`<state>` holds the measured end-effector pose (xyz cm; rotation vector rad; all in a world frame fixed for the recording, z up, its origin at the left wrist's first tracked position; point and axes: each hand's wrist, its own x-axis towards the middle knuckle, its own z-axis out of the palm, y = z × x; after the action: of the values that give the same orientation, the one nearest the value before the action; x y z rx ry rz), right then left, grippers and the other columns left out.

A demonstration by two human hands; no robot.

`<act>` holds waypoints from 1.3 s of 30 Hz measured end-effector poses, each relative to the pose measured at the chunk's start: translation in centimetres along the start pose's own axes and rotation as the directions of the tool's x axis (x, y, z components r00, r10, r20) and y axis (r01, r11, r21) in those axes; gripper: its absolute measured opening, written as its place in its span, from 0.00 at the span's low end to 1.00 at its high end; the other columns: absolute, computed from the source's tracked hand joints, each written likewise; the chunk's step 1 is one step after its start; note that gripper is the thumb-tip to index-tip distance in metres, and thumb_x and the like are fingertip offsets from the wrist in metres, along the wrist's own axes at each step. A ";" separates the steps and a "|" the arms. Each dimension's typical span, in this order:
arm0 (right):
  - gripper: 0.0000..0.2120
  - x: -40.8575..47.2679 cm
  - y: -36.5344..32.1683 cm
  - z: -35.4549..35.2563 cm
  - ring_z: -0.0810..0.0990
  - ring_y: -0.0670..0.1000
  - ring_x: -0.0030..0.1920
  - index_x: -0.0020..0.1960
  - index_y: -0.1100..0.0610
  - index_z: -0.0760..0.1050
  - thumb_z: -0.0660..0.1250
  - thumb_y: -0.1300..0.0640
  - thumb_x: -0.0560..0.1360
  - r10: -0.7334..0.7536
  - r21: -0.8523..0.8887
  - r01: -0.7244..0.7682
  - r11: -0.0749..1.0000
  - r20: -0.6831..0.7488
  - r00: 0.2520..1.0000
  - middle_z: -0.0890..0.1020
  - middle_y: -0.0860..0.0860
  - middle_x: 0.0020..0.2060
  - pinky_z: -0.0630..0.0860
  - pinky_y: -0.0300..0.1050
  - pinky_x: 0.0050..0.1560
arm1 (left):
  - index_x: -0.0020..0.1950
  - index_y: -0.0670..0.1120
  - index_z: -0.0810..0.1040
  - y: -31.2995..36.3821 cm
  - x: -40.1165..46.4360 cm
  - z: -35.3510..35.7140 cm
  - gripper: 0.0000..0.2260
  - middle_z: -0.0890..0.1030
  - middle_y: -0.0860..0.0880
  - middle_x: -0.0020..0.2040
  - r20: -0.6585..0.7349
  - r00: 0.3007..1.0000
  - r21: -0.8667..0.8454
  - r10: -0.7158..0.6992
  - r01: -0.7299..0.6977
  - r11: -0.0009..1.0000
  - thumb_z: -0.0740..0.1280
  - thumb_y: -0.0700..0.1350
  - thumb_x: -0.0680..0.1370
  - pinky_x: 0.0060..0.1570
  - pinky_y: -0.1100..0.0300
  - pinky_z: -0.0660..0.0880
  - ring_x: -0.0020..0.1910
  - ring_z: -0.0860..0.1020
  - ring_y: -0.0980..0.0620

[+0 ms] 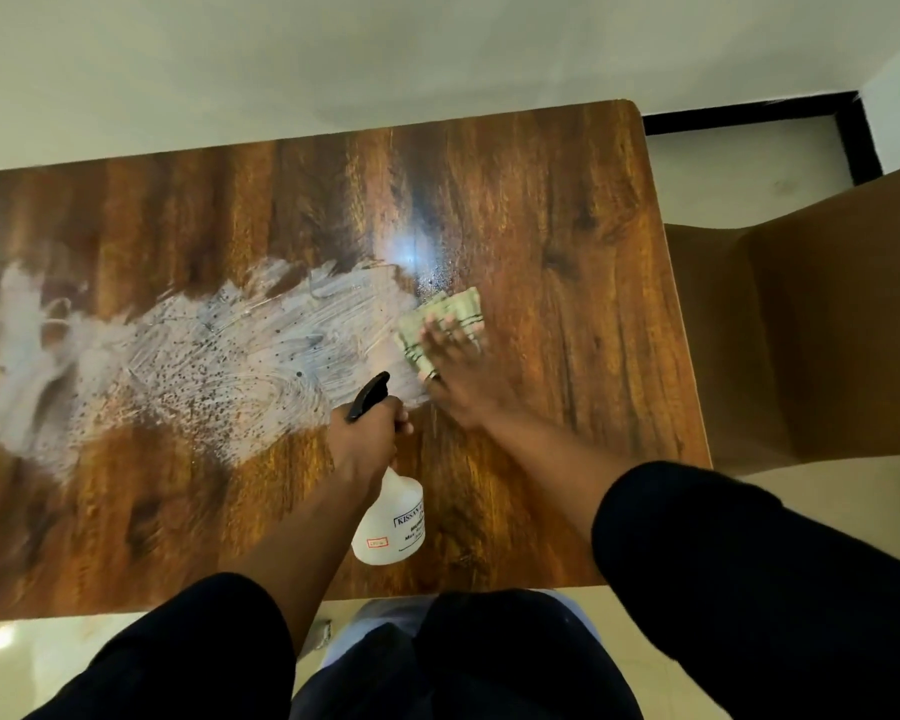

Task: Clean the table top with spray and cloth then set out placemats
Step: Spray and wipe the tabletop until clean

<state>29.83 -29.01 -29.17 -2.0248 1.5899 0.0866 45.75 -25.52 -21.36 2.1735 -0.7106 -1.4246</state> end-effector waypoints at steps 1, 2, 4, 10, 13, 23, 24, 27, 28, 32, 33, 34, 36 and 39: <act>0.33 -0.4 -1.3 0.8 0.35 0.54 0.82 0.85 0.50 0.40 0.50 0.41 0.86 -0.085 -0.024 0.085 0.996 0.028 0.996 0.38 0.49 0.83 0.39 0.63 0.82 | 0.44 0.38 0.84 -0.1 0.0 -0.3 0.09 0.84 0.42 0.34 -0.001 1.000 -0.005 0.002 -0.002 1.000 0.70 0.42 0.79 0.25 0.59 0.68 0.24 0.70 0.50; 0.33 -0.8 -2.3 1.6 0.35 0.53 0.83 0.85 0.50 0.42 0.51 0.42 0.86 -0.157 -0.032 0.158 0.987 0.046 0.987 0.39 0.48 0.83 0.37 0.60 0.82 | 0.44 0.38 0.84 -0.3 0.1 -0.7 0.09 0.84 0.42 0.34 -0.001 1.000 -0.008 0.005 -0.005 1.000 0.69 0.41 0.79 0.25 0.59 0.68 0.24 0.70 0.49; 0.32 -1.4 -2.8 2.9 0.36 0.51 0.83 0.85 0.50 0.43 0.50 0.43 0.86 -0.255 -0.046 0.258 0.965 0.063 0.965 0.41 0.47 0.84 0.35 0.57 0.82 | 0.43 0.37 0.84 -0.6 0.3 -1.2 0.10 0.84 0.41 0.34 0.002 1.000 -0.004 0.013 -0.013 1.000 0.69 0.41 0.79 0.27 0.58 0.69 0.25 0.71 0.48; 0.32 -1.2 1.1 0.9 0.35 0.50 0.82 0.84 0.48 0.38 0.41 0.37 0.85 -0.053 -0.036 0.053 0.998 0.009 0.999 0.38 0.47 0.83 0.40 0.60 0.82 | 0.41 0.47 0.84 -1.3 0.7 -3.4 0.09 0.84 0.45 0.33 0.044 0.998 -0.006 0.038 -0.038 0.999 0.70 0.41 0.81 0.30 0.56 0.68 0.31 0.73 0.46; 0.32 -1.5 4.1 -0.9 0.36 0.52 0.83 0.84 0.48 0.37 0.41 0.38 0.85 0.208 0.091 -0.198 0.976 -0.113 0.972 0.39 0.48 0.83 0.40 0.60 0.82 | 0.42 0.42 0.84 -1.8 1.1 -4.6 0.09 0.85 0.44 0.34 0.053 0.997 0.013 0.052 -0.053 0.999 0.69 0.41 0.81 0.29 0.57 0.69 0.34 0.74 0.43; 0.34 -0.8 -1.1 1.6 0.35 0.53 0.83 0.85 0.52 0.38 0.50 0.44 0.86 0.516 0.159 -0.494 0.855 -0.151 0.843 0.37 0.50 0.83 0.36 0.60 0.81 | 0.41 0.50 0.82 -3.7 1.0 -8.7 0.09 0.84 0.43 0.35 0.048 0.996 -0.001 0.076 -0.076 0.997 0.69 0.41 0.80 0.29 0.58 0.69 0.33 0.76 0.45; 0.34 -1.1 -2.8 2.3 0.35 0.54 0.83 0.85 0.51 0.37 0.50 0.44 0.86 0.460 0.130 -0.444 0.887 -0.143 0.877 0.36 0.49 0.83 0.36 0.60 0.81 | 0.40 0.52 0.81 -3.8 0.9 -9.2 0.11 0.83 0.44 0.35 0.053 0.995 -0.011 0.084 -0.083 0.996 0.68 0.41 0.81 0.29 0.58 0.68 0.34 0.77 0.44; 0.36 -2.5 -8.8 4.8 0.32 0.55 0.82 0.84 0.51 0.36 0.51 0.42 0.86 0.224 0.045 -0.220 0.974 -0.098 0.970 0.35 0.50 0.82 0.37 0.61 0.82 | 0.39 0.45 0.84 -4.0 1.2 -10.6 0.09 0.83 0.43 0.32 0.028 0.998 0.006 0.061 -0.061 0.998 0.69 0.42 0.79 0.31 0.57 0.68 0.32 0.76 0.45; 0.36 -2.9 -10.7 5.9 0.31 0.54 0.82 0.84 0.51 0.35 0.51 0.41 0.85 0.140 0.016 -0.139 0.990 -0.065 0.988 0.34 0.50 0.82 0.37 0.61 0.82 | 0.39 0.42 0.84 -4.0 1.4 -11.1 0.09 0.83 0.41 0.33 0.009 0.999 0.016 0.053 -0.053 0.998 0.69 0.42 0.78 0.31 0.56 0.68 0.30 0.75 0.47; 0.34 -3.8 -15.1 9.5 0.30 0.51 0.82 0.85 0.51 0.37 0.50 0.44 0.86 -0.122 -0.098 0.121 0.988 -0.001 0.993 0.36 0.48 0.83 0.36 0.58 0.82 | 0.42 0.36 0.84 -4.0 2.0 -12.9 0.12 0.80 0.39 0.32 -0.041 0.998 0.043 0.056 -0.054 0.998 0.70 0.45 0.71 0.33 0.52 0.69 0.28 0.71 0.48; 0.33 -3.6 -15.2 9.8 0.31 0.50 0.82 0.85 0.50 0.38 0.50 0.44 0.86 -0.155 -0.105 0.155 0.982 0.004 0.988 0.37 0.47 0.84 0.35 0.57 0.82 | 0.42 0.36 0.84 -3.9 2.2 -13.5 0.12 0.79 0.40 0.31 -0.035 0.997 0.047 0.062 -0.060 0.997 0.70 0.45 0.71 0.33 0.52 0.70 0.29 0.71 0.47; 0.33 -3.6 -14.6 9.6 0.32 0.49 0.82 0.85 0.50 0.38 0.49 0.43 0.86 -0.179 -0.098 0.180 0.979 0.015 0.984 0.38 0.46 0.84 0.35 0.56 0.82 | 0.41 0.36 0.84 -3.9 2.3 -13.7 0.11 0.80 0.39 0.32 -0.029 0.998 0.050 0.056 -0.054 0.997 0.70 0.45 0.71 0.33 0.52 0.70 0.28 0.71 0.47; 0.32 -3.4 -13.7 8.8 0.33 0.47 0.82 0.85 0.48 0.39 0.48 0.41 0.86 -0.203 -0.079 0.204 0.976 0.021 0.979 0.39 0.44 0.84 0.34 0.54 0.81 | 0.41 0.39 0.85 -4.0 2.9 -14.7 0.12 0.85 0.39 0.35 -0.012 0.998 0.047 0.056 -0.055 0.997 0.70 0.48 0.71 0.33 0.52 0.72 0.27 0.72 0.47; 0.32 -3.3 -11.9 7.5 0.33 0.47 0.82 0.84 0.47 0.37 0.42 0.39 0.85 -0.105 -0.053 0.105 0.993 0.003 0.994 0.39 0.44 0.83 0.34 0.57 0.82 | 0.42 0.42 0.86 -4.0 3.4 -15.9 0.11 0.87 0.39 0.38 0.013 0.998 0.042 0.055 -0.056 0.998 0.70 0.48 0.75 0.33 0.53 0.73 0.27 0.74 0.48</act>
<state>41.80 -20.97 -29.72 -2.1451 1.4917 0.0901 62.34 -23.26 -20.34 2.1615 -0.8063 -1.4075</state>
